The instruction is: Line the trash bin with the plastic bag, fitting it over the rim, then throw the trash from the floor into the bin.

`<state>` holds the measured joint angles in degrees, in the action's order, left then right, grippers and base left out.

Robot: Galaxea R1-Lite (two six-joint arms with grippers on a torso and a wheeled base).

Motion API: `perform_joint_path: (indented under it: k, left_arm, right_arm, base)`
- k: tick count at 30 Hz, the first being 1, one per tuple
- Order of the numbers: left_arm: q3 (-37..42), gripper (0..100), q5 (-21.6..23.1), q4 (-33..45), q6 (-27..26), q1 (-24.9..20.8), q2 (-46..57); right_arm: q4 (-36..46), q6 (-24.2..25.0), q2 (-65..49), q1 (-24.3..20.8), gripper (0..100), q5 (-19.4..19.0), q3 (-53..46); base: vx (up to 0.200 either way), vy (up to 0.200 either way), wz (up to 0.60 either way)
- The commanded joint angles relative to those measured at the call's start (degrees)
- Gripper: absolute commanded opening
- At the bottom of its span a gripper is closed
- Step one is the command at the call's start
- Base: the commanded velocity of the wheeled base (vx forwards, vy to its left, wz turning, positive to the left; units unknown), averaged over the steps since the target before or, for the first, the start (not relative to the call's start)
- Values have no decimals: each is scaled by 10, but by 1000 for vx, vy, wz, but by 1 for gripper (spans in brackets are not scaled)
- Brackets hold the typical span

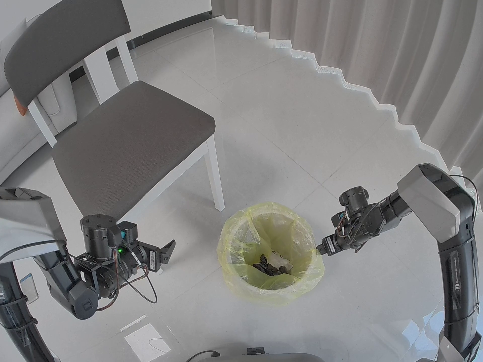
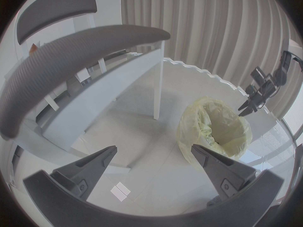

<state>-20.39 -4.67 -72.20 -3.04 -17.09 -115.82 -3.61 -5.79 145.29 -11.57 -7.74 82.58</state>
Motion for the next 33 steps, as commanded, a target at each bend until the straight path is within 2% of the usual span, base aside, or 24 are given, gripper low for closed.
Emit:
perform_joint_path:
  k: [1, 5, 12, 13, 15, 16, 17, 24, 26, 27, 29, 31, 32, 33]
  left_arm:
    - [10, 100, -2, 0, 0, 7, 35]
    - [15, 100, -3, 2, 0, 7, 50]
    - [36, 100, 2, 3, 1, 14, 104]
    - [48, 100, 2, 4, 2, 15, 135]
    - [55, 100, 2, 5, 3, 15, 155]
    - [68, 100, 1, 7, 9, 16, 197]
    - [70, 100, 1, 10, 11, 16, 207]
    - [108, 100, 8, 76, 33, 58, 454]
    - [111, 100, 8, 113, 33, 68, 514]
    - [109, 100, 8, 175, 34, 78, 591]
    - [100, 100, 8, 270, 36, 82, 687]
    - [84, 100, 10, 387, 44, 80, 790]
    - [64, 100, 15, 508, 49, 80, 886]
    - [54, 100, 20, 555, 50, 84, 915]
  right_arm:
    - [85, 1, 55, 1, 100, 2, 98]
    - [90, 0, 45, 7, 100, 8, 83]
    - [72, -14, -97, 24, 100, 9, -36]
    - [52, -14, -164, 26, 100, 9, -88]
    - [34, -15, -204, 26, 100, 9, -116]
    - [5, -15, -285, 23, 100, 9, -168]
    - [0, -15, -304, 23, 100, 8, -181]
    - [-73, -6, -672, -9, 100, -3, -395]
    - [-87, -5, -744, -20, 100, -3, -435]
    - [-99, -4, -831, -33, 100, -3, -478]
    - [-100, 3, -928, -49, 100, -3, -523]
    - [-100, 5, -1015, -53, 100, -3, -568]
    - [-101, 10, -1089, -45, 100, -2, -607]
    - [-100, 15, -1117, -39, 100, -2, -620]
  base:
    - [0, 0, 0]
    - [0, 0, 0]
    - [0, 0, 0]
    - [0, 0, 0]
    - [0, 0, 0]
    - [0, 0, 0]
    - [0, 0, 0]
    - [0, 0, 0]
    - [0, 0, 0]
    - [0, 0, 0]
    - [0, 0, 0]
    - [0, 0, 0]
    - [0, 0, 0]
    - [0, 0, 0]
